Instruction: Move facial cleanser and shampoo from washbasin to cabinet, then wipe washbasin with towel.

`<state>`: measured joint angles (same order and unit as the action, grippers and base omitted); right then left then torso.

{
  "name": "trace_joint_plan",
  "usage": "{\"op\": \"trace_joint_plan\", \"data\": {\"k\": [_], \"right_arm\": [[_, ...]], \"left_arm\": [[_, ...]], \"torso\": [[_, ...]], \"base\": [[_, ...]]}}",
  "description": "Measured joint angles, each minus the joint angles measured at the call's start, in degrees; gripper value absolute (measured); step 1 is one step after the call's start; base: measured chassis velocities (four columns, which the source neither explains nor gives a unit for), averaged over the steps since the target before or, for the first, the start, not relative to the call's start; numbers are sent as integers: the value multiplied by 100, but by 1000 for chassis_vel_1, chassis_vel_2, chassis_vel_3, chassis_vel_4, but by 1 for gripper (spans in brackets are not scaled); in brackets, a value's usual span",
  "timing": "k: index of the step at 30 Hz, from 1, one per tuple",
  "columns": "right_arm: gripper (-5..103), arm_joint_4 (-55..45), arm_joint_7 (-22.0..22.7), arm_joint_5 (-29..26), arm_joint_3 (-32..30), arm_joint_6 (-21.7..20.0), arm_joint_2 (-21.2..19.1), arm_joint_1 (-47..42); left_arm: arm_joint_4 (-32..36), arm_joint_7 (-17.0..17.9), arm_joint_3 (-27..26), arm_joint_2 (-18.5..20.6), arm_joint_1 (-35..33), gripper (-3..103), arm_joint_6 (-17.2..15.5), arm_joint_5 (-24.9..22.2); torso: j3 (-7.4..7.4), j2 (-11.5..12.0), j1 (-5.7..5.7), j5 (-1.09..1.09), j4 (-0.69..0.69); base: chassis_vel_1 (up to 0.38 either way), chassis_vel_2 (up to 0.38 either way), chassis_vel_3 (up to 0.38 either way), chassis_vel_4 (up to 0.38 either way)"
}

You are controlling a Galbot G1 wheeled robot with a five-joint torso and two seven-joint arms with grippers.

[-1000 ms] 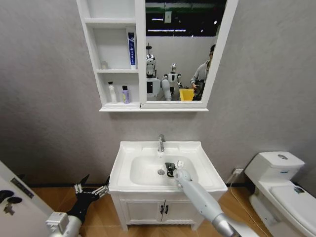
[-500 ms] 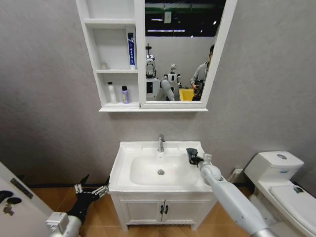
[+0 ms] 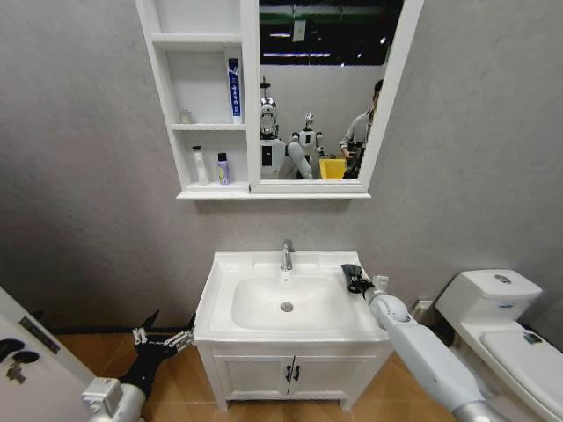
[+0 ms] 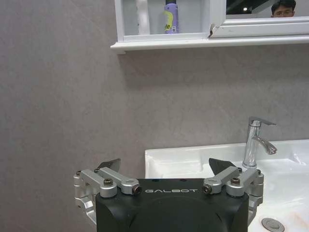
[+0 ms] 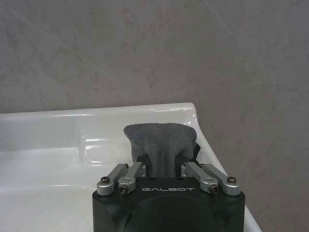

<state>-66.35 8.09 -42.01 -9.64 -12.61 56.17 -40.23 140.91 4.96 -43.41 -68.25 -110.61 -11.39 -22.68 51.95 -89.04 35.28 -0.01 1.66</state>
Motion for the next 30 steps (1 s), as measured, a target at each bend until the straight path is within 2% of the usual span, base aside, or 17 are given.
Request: {"op": "trace_joint_plan", "data": {"k": [1,2,3,5,6,9,10,12,13,18,24,26,27,29,30], "right_arm": [[30,0,0,0,0,0,0,0],[35,174,-87,47,73,114,22,82],[35,349,-160,86,130,180,54,157],[46,530,-235,121,191,223,103,223],[46,530,-235,121,191,223,103,223],[62,609,-306,192,229,272,124,234],[62,609,-306,192,229,272,124,234],[73,619,-357,373,226,376,125,218],[73,619,-357,373,226,376,125,218],[94,329,-386,707,28,678,99,-6],[100,-328,-208,925,-421,1154,119,-541],[100,-1113,34,940,-686,1173,-19,-1070],[100,-1113,34,940,-686,1173,-19,-1070],[100,-1999,378,1042,-1058,1089,-210,-1693],[100,-1999,378,1042,-1058,1089,-210,-1693]], "left_arm": [[0,0,0,0,0,100,0,0],[0,0,0,0,0,100,0,0],[0,0,0,0,0,100,0,0],[0,0,0,0,0,100,0,0],[0,0,0,0,0,100,0,0],[0,0,0,0,0,100,0,0],[0,0,0,0,0,100,0,0],[0,0,0,0,0,100,0,0],[0,0,0,0,0,100,0,0],[0,0,0,0,0,100,0,0],[0,0,0,0,0,100,0,0],[0,0,0,0,0,100,0,0],[0,0,0,0,0,100,0,0],[0,0,-1,0,0,100,0,0],[0,0,-1,0,0,100,0,0]], "torso": [[0,0,0,0,0],[0,0,0,1,0],[0,0,0,1,0],[0,0,0,1,0],[0,0,0,1,0],[0,0,0,1,0],[0,0,0,1,0],[0,0,0,0,0],[0,0,0,0,0],[0,0,0,-1,0],[0,0,0,1,0],[0,0,0,2,0],[0,0,0,2,0],[0,-1,0,0,2],[0,-1,0,0,2]], "base": [[0,0,0,0],[0,0,0,0],[0,0,0,0],[0,0,0,0],[0,0,0,0],[0,0,0,0],[0,0,0,0],[0,0,0,0],[0,0,0,0],[0,0,0,0],[0,0,0,0],[0,0,0,0],[0,0,0,0],[0,0,0,0],[0,0,0,0]]}}
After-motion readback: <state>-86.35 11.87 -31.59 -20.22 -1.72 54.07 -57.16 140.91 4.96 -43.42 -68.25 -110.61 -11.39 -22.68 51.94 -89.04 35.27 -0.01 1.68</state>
